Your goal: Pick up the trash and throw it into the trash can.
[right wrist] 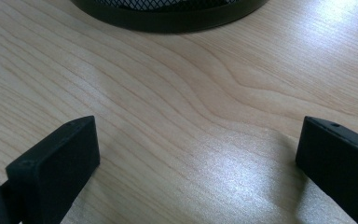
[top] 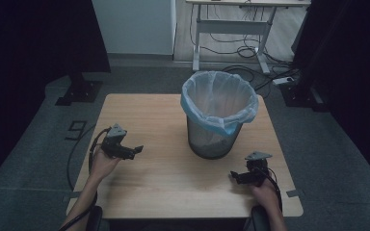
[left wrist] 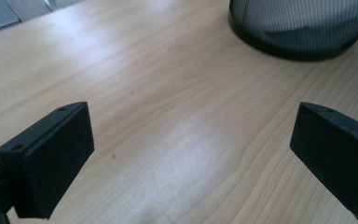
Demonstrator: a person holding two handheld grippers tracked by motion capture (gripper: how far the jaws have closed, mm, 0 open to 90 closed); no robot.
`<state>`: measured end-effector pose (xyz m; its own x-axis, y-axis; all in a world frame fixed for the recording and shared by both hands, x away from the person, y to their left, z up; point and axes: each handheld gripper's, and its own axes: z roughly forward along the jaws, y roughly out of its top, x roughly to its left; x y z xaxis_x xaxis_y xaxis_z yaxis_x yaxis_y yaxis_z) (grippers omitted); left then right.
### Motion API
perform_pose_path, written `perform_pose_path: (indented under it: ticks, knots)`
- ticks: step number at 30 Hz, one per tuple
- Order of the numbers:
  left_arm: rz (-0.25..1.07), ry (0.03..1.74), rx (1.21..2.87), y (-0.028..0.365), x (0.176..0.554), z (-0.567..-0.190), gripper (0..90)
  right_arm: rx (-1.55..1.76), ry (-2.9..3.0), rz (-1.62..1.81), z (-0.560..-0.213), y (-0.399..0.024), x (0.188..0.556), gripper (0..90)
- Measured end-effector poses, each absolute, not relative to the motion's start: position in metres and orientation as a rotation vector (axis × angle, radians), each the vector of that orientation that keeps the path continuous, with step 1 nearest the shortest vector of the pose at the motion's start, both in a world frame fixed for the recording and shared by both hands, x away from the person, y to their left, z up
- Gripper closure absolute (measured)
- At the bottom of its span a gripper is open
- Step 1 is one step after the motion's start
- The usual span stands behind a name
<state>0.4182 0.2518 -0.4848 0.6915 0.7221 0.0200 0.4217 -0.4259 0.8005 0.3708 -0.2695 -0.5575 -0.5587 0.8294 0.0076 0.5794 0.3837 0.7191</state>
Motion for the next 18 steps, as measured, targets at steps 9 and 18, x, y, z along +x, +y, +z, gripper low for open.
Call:
perform_pose_path:
  ticks: [9, 18]
  knots:
    - [0.454, 0.9, 2.154, 0.25, 0.409, -0.523, 0.0, 1.225, 2.294, 0.979, -0.557, -0.269, 0.371, 0.0]
    - [0.413, 0.954, 2.255, 0.253, 0.41, -0.548, 0.0, 1.224, 2.294, 0.979, -0.558, -0.27, 0.371, 0.0]
